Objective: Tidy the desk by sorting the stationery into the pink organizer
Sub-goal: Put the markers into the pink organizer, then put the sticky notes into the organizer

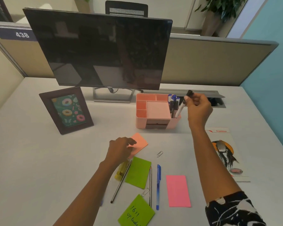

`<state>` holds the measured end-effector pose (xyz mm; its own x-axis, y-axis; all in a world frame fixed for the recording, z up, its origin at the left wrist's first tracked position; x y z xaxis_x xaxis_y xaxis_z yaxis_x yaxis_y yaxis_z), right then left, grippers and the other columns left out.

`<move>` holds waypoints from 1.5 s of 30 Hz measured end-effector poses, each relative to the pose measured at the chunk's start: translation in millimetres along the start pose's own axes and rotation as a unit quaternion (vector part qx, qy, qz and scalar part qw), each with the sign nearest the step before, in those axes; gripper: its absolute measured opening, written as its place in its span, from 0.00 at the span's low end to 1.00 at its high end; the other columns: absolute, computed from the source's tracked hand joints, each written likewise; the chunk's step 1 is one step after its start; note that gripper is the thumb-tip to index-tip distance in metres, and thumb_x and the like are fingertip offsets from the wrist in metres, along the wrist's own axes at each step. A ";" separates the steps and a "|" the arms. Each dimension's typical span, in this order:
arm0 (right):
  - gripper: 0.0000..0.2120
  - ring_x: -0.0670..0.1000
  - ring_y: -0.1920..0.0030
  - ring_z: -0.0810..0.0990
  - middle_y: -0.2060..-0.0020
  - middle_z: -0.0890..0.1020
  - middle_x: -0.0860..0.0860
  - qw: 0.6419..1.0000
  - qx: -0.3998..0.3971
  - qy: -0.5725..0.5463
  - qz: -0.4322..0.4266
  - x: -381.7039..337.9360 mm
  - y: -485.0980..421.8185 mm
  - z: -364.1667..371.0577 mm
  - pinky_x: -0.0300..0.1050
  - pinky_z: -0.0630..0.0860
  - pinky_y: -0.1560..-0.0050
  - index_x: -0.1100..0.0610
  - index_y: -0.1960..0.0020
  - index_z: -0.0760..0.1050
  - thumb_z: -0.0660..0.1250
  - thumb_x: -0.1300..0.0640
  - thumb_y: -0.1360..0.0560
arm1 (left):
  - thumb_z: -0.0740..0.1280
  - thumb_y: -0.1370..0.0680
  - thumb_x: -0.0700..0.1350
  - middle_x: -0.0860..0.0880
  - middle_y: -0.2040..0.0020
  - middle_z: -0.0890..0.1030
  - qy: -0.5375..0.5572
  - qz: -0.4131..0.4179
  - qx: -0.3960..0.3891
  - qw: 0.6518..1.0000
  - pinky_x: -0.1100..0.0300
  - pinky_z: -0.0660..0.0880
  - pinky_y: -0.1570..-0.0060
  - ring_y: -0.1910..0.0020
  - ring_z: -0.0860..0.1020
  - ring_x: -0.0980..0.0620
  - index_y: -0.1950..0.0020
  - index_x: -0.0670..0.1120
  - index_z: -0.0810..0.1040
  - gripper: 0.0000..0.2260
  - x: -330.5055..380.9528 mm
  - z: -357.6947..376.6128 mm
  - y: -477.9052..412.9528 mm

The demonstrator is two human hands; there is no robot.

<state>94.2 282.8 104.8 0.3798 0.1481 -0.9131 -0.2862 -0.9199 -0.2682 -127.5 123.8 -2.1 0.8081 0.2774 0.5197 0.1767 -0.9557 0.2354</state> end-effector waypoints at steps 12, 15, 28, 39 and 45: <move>0.12 0.56 0.50 0.81 0.49 0.82 0.57 0.983 -0.070 0.160 0.053 46.2 4.0 32.4 0.41 0.73 0.55 0.58 0.43 0.76 0.69 0.56 0.26 | 0.68 0.27 0.55 0.55 0.37 0.75 -0.138 0.086 -0.057 0.985 0.49 0.59 0.36 0.37 0.68 0.50 0.38 0.59 0.76 0.17 -3.8 11.2 14.2; 0.13 0.56 0.51 0.81 0.49 0.82 0.57 0.974 -0.095 0.196 0.054 52.7 4.2 37.0 0.41 0.71 0.57 0.58 0.44 0.77 0.69 0.54 0.26 | 0.68 0.28 0.59 0.55 0.36 0.73 -0.161 0.094 -0.075 0.980 0.49 0.55 0.34 0.34 0.65 0.51 0.37 0.59 0.75 0.20 -1.9 18.2 13.1; 0.09 0.54 0.45 0.75 0.46 0.80 0.55 0.986 -0.028 0.157 0.043 47.6 32.9 28.2 0.40 0.72 0.54 0.56 0.45 0.80 0.68 0.57 0.25 | 0.69 0.28 0.59 0.54 0.39 0.73 -0.176 0.085 -0.087 0.977 0.46 0.51 0.30 0.35 0.65 0.51 0.40 0.55 0.75 0.19 7.2 37.0 12.4; 0.06 0.48 0.54 0.81 0.57 0.84 0.51 0.954 -0.266 0.039 0.130 58.2 117.6 7.5 0.29 0.72 0.59 0.56 0.51 0.82 0.71 0.56 0.28 | 0.76 0.33 0.52 0.57 0.61 0.80 0.189 0.004 -0.011 0.982 0.55 0.72 0.52 0.60 0.77 0.57 0.59 0.54 0.78 0.09 9.9 17.8 11.3; 0.09 0.50 0.52 0.82 0.53 0.84 0.51 0.922 -0.357 0.011 0.148 53.7 126.4 15.8 0.42 0.79 0.56 0.55 0.47 0.81 0.71 0.58 0.27 | 0.75 0.31 0.47 0.54 0.60 0.84 0.323 0.022 0.085 0.942 0.51 0.79 0.56 0.59 0.81 0.55 0.59 0.53 0.80 0.05 19.7 -18.4 -0.9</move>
<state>64.5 180.1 17.1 0.3980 -0.1484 -0.9053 0.2688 -0.9247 0.2697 -122.1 131.9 23.1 0.3156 0.1860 0.9305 0.2820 -0.9547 0.0952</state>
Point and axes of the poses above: each hand's wrist, its own y-axis away from the middle knuckle, its own z-axis out of the palm, x = y × z, the point moved 1 cm from there along -y, towards the middle knuckle
